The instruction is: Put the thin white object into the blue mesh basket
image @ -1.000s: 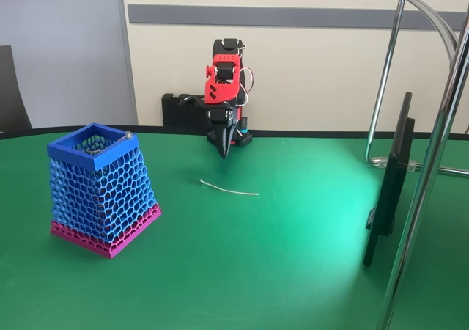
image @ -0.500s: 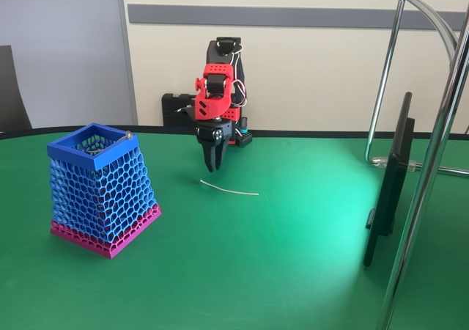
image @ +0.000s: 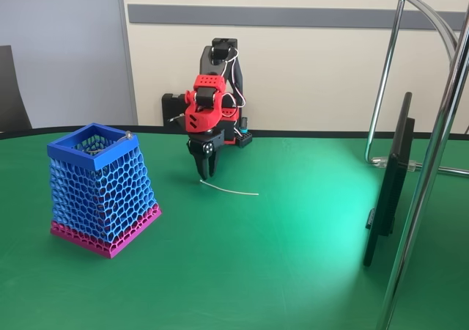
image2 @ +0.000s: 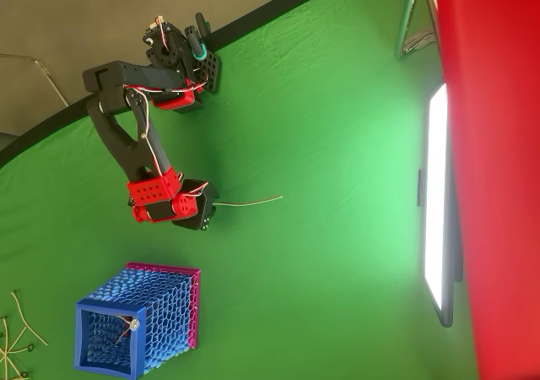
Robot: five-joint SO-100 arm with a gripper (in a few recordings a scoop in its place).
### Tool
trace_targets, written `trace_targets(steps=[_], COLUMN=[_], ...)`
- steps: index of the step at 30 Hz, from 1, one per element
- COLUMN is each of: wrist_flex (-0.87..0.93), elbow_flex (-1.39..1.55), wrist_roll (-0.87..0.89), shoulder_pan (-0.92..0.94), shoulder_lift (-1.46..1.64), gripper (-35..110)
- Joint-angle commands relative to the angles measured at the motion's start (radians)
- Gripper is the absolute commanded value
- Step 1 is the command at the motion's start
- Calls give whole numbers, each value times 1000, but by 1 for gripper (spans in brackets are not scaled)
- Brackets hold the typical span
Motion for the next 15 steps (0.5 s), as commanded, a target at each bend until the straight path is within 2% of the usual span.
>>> trace_targets(steps=[1,15], wrist_flex=[3,44], elbow_flex=[-44,-112], wrist_roll=[-17,-64], shoulder_pan=[-5,37], shoulder_lift=[-6,-114], gripper=[14,13])
